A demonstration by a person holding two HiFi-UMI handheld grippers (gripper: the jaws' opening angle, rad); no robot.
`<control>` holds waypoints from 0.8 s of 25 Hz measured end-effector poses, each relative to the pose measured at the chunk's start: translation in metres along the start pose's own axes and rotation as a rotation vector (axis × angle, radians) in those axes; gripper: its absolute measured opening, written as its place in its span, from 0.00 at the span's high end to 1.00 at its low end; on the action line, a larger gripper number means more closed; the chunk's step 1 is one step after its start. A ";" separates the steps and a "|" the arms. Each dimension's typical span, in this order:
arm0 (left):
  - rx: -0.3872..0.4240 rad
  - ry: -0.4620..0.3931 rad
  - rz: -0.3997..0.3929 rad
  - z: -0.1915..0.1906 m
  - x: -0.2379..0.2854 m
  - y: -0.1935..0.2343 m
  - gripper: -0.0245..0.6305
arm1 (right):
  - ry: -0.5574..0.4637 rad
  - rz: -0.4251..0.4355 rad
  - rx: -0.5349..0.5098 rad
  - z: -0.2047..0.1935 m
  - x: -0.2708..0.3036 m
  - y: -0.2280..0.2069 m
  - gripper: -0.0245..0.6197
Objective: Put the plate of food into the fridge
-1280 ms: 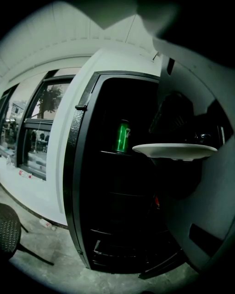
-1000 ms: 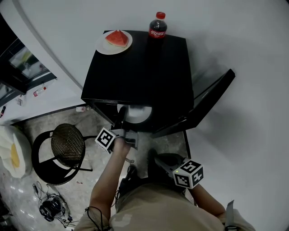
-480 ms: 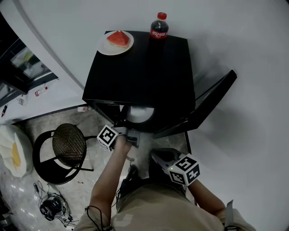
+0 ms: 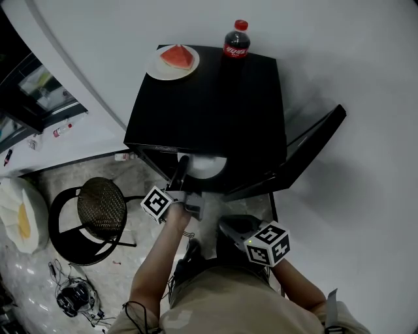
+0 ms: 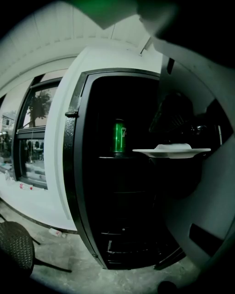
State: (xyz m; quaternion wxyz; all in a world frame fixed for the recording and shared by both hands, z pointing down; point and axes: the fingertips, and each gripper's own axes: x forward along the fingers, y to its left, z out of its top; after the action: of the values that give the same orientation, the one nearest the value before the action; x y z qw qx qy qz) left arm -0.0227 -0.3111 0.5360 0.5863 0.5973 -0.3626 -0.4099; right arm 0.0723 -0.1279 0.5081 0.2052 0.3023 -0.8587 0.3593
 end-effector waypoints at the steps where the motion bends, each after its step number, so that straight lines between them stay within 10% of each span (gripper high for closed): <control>1: -0.008 0.003 0.012 -0.001 -0.002 0.002 0.72 | -0.002 0.000 0.001 0.001 0.000 0.000 0.93; 6: -0.014 0.010 0.065 -0.002 -0.007 0.013 0.88 | -0.003 -0.009 0.012 0.000 -0.001 -0.001 0.93; 20: 0.024 0.001 0.059 0.008 0.012 0.014 0.89 | 0.004 -0.017 0.028 -0.006 -0.008 -0.003 0.93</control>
State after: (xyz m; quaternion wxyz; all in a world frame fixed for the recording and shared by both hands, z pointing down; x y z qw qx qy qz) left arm -0.0246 -0.3265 0.5493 0.5911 0.5935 -0.3847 -0.3877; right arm 0.0808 -0.1224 0.5089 0.2059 0.3117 -0.8506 0.3700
